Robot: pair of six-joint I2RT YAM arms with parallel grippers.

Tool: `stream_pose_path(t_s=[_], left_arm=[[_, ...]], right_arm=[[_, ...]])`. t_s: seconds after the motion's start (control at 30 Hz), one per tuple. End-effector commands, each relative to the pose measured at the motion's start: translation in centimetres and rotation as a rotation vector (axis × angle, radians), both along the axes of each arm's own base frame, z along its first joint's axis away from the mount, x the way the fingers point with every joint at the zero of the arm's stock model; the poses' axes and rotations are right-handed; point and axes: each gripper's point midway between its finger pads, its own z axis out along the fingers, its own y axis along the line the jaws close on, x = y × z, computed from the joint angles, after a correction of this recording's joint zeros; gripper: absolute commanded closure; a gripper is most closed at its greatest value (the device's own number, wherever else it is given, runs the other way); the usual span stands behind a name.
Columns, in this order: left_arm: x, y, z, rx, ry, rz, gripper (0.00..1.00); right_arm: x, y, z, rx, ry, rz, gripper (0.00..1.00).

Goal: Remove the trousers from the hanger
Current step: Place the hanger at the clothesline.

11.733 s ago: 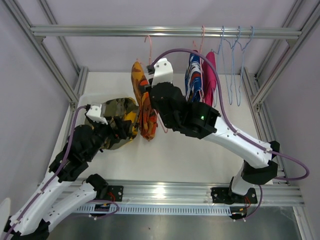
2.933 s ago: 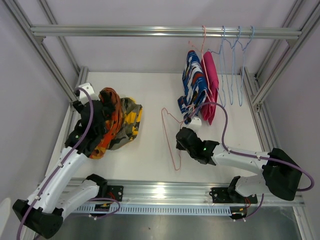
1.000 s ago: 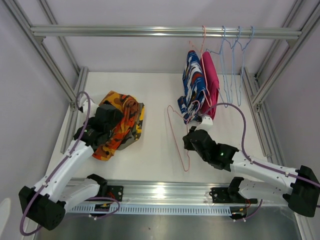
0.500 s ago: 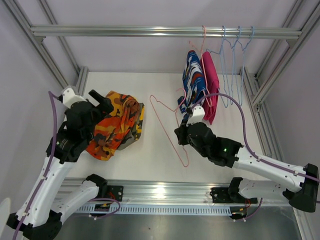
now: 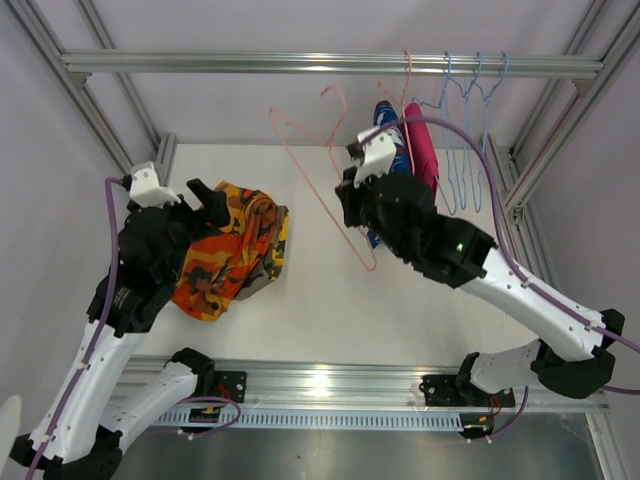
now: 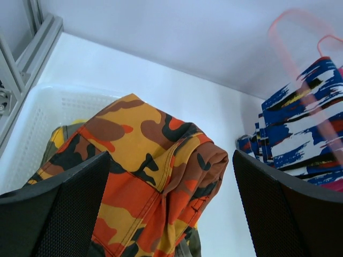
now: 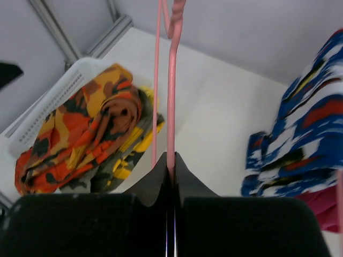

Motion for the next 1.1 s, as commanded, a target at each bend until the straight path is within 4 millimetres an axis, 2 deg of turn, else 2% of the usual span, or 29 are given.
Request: stream_pose_path(t_s=[0.0,0.07,0.1,0.13,0.2,0.23,0.3,0.33,0.47,0.57,0.67,0.8,0.83,0.87,1.0,1.07], left_arm=[[-0.3,0.2,0.3,0.030,-0.071,-0.015,0.00],[-0.6,0.4,0.2,0.027,-0.095,-0.009,0.01],[-0.6,0.4,-0.9,0.040,-0.088,-0.013,0.01],[-0.6,0.5,-0.7,0.037,-0.106,-0.012,0.01],[-0.7,0.7,-1.5,0.046,-0.105,-0.003,0.01],[-0.7,0.7,-1.4,0.044,-0.114,-0.001,0.01],[-0.8,0.9,-1.6,0.043,-0.117,0.006,0.01],[-0.9,1.1,-1.9,0.045,-0.118,0.014,0.01],[-1.0,1.0,-2.5,0.042,-0.125,0.002,0.01],[-1.1,0.8,-3.0,0.047,-0.112,-0.011,0.01],[-1.1,0.7,-3.1,0.045,-0.114,-0.017,0.01],[-1.3,0.7,-3.0,0.043,-0.121,-0.023,0.01],[-1.5,0.7,-2.0,0.034,-0.142,-0.022,0.01],[-1.4,0.7,-3.0,0.043,-0.124,-0.024,0.00],[-1.4,0.6,-3.1,0.043,-0.124,-0.028,0.01],[-1.4,0.5,-3.1,0.045,-0.121,-0.032,0.01]], right_arm=[[2.5,-2.0,6.5,-0.053,-0.132,-0.054,1.00],[3.5,-2.8,8.2,-0.079,-0.153,-0.094,1.00],[3.9,-3.3,9.3,-0.092,-0.173,-0.113,1.00],[4.6,-4.3,11.7,-0.075,-0.199,-0.151,1.00],[5.2,-5.5,14.0,-0.070,-0.240,-0.198,1.00],[5.5,-6.8,16.3,-0.039,-0.271,-0.246,1.00],[5.6,-8.4,18.3,-0.008,-0.306,-0.300,1.00],[5.5,-10.1,19.8,0.030,-0.334,-0.358,1.00],[4.3,-14.2,22.6,0.123,-0.397,-0.472,1.00],[2.7,-16.4,24.4,0.173,-0.439,-0.497,1.00],[1.1,-18.4,25.3,0.185,-0.457,-0.507,1.00],[-0.5,-20.0,23.9,0.134,-0.426,-0.488,1.00],[-0.8,-20.3,23.4,0.122,-0.419,-0.490,1.00],[-1.2,-20.9,23.0,0.116,-0.415,-0.496,1.00],[-3.0,-24.0,21.4,0.088,-0.397,-0.538,1.00],[-4.0,-25.4,21.3,0.085,-0.397,-0.550,1.00]])
